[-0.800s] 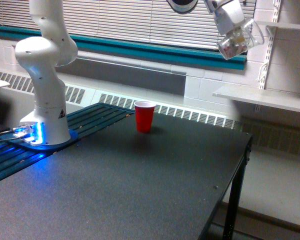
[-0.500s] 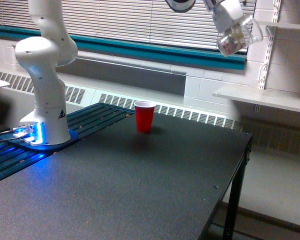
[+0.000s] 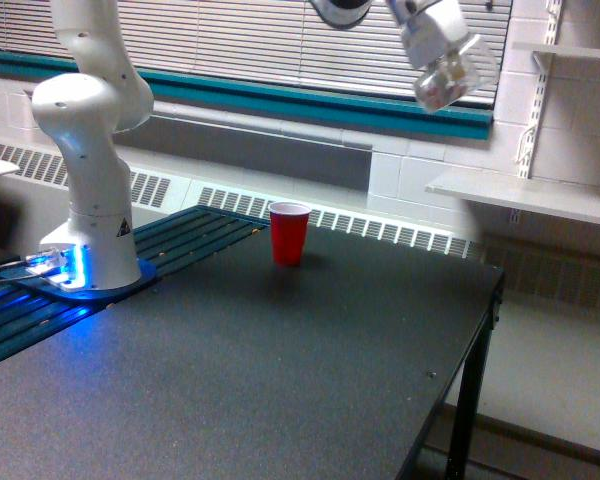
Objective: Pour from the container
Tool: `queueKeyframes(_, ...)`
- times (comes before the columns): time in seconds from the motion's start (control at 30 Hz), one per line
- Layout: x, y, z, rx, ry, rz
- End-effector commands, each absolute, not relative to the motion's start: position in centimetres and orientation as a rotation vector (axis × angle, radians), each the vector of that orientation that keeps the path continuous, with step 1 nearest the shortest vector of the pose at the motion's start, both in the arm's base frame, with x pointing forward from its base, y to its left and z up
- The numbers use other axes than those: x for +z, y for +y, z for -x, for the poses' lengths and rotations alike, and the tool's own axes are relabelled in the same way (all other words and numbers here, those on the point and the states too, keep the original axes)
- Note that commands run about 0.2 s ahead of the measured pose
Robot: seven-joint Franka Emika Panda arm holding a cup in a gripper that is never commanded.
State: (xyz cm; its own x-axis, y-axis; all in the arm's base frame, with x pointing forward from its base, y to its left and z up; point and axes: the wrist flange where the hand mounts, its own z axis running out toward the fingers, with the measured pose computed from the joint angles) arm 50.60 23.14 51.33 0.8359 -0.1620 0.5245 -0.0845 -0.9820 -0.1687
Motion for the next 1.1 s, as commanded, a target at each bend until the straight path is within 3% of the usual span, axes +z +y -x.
queueKeyframes(0.03, 50.1, 24.8, -48.1, -0.831, 0.013, 2.893)
queueKeyframes(0.57, 48.3, 27.5, -40.4, -0.842, -0.218, 2.894)
queueKeyframes(1.1, 43.2, 28.0, -33.1, -0.735, -0.163, 2.955)
